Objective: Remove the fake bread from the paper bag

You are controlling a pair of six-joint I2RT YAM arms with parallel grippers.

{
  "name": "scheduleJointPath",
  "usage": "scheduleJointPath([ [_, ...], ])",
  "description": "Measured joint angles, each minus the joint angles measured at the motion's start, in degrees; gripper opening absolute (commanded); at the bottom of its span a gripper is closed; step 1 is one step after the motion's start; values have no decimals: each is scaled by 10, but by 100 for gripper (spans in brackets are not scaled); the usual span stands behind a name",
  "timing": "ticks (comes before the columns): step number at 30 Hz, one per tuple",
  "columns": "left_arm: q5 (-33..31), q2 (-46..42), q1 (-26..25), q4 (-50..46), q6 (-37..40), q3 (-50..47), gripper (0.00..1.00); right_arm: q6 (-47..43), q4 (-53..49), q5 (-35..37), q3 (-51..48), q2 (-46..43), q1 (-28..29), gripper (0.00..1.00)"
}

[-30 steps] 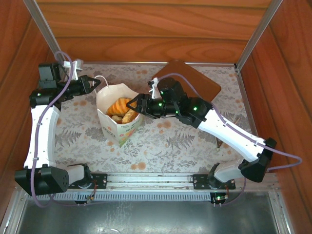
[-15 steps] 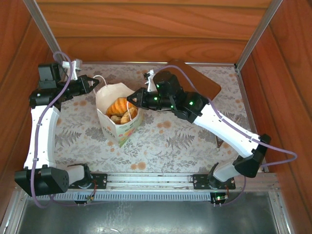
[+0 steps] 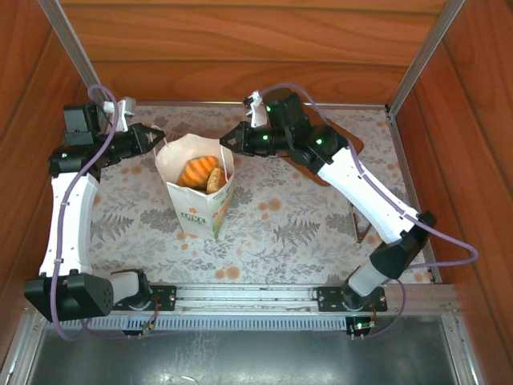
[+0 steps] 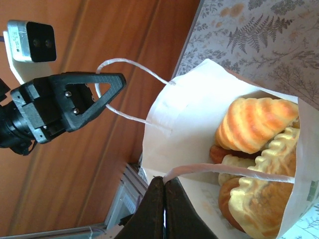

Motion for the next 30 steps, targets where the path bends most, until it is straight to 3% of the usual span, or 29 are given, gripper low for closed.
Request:
scheduleJointPath([
  [17,78,28,12,0,-36,23,24,-83,-103,-58,93,53,-47,9],
  [21,83,31,13,0,-41,23,13,-88,-108,-58,93,54,-48,10],
  [27,86,36,13,-1,-44,23,8,-90,-108,-58,92,54,-48,11],
  [30,86,36,13,-2,-45,26,0,-91,-106,-55,86,52,-48,15],
])
